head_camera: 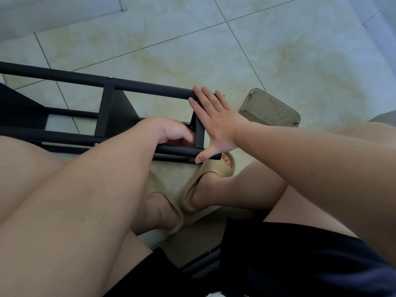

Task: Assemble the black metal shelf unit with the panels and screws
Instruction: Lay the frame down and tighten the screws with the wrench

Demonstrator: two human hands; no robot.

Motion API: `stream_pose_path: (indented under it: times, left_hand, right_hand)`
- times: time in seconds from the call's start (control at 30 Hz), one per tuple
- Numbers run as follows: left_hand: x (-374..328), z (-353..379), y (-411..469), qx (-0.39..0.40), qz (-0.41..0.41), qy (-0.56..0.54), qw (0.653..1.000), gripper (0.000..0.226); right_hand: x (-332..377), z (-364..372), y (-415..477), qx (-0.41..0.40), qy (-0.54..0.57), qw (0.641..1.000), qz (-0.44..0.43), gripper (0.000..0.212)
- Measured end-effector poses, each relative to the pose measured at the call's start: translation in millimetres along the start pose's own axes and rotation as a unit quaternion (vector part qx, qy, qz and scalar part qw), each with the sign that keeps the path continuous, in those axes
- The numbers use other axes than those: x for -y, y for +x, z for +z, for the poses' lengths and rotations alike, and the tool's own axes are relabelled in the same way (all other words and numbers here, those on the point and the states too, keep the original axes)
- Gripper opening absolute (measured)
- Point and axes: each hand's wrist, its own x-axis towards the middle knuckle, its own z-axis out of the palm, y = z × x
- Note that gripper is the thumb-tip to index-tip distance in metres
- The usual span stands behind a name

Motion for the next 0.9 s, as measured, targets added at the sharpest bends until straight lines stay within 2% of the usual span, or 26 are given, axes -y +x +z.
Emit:
stream_pose_path:
  times: [0.2, 0.33, 0.4, 0.67, 0.8, 0.9]
  left_hand:
    - [4.0, -2.1, 0.6, -0.01, 0.011, -0.043, 0.999, 0.019]
    - [3.0, 0.8, 0.2, -0.013, -0.01, 0.035, 0.999, 0.039]
    - [2.8, 1.3, -0.8, -0.002, -0.013, 0.042, 0.999, 0.041]
    - [7.9, -0.3, 1.0, 0.031, 0.013, -0.06, 0.998, 0.026]
    - [6.4, 1.7, 1.7, -0.004, -0.007, 0.013, 1.0, 0.012]
    - [6.5, 1.4, 2.7, 0.006, -0.008, 0.029, 1.0, 0.016]
  right_hand:
    - [2.0, 0.9, -1.0, -0.004, -0.001, 1.0, 0.002, 0.158]
    - [4.2, 1.2, -1.4, -0.003, -0.004, 1.0, 0.004, 0.158]
    - [5.3, 1.3, -1.7, -0.002, -0.002, 1.0, 0.005, 0.158]
    - [7.3, 1.6, -3.4, -0.005, -0.003, 1.0, 0.006, 0.158]
    - [7.3, 1.5, -2.7, -0.004, -0.002, 1.0, 0.005, 0.158]
    - [7.5, 1.9, -2.8, -0.005, -0.002, 1.0, 0.005, 0.158]
